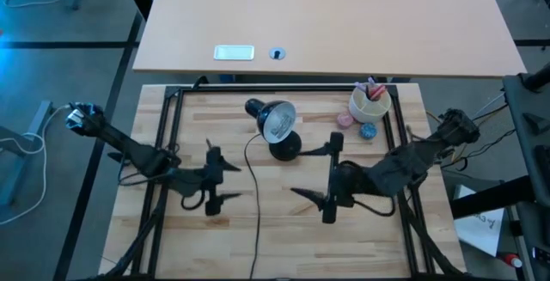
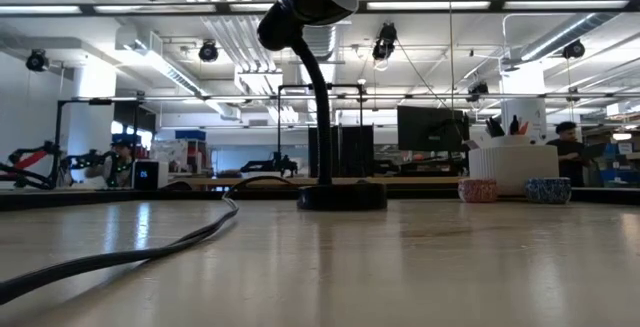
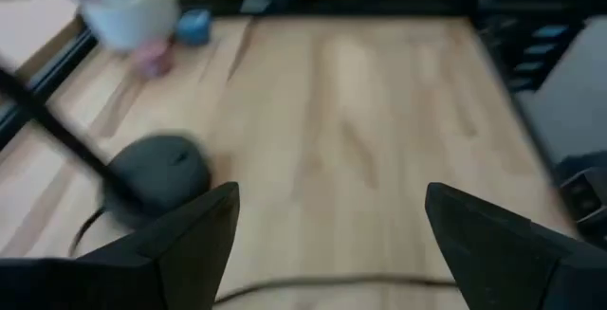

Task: Screw lightbulb
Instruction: Remove the lightbulb from the lamp

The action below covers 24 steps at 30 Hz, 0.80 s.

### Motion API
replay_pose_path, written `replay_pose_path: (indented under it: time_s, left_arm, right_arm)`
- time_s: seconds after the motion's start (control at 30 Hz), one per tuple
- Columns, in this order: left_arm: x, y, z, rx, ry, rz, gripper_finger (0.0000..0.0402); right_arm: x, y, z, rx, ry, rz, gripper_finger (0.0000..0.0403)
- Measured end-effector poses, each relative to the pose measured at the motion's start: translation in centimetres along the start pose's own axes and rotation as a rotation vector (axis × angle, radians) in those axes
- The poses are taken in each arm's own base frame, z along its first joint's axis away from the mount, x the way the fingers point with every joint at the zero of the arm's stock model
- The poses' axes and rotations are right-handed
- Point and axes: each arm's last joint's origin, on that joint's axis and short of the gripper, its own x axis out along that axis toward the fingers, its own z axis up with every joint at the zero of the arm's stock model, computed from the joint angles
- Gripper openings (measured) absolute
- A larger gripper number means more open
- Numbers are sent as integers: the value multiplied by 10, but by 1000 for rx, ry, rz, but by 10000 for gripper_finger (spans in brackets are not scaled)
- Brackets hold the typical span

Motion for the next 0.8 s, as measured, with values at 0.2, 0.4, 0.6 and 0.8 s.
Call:
replay_pose_path:
  time_s: [0.2, 0.4, 0.6, 0.8]
  left_arm:
    - [5, -4, -3, 5, -38, 17, 326]
    - [11, 7, -2, 56, -58, 179, 326]
    - [15, 24, 2, 212, -55, 394, 326]
    - [4, 68, 26, 303, -20, 520, 326]
  right_arm:
    - [-5, -18, 10, -159, 31, -9, 362]
    - [19, -37, -27, -143, 190, -82, 351]
    - [51, -39, -73, -16, 340, -205, 326]
    - [65, -36, -95, 75, 412, -300, 301]
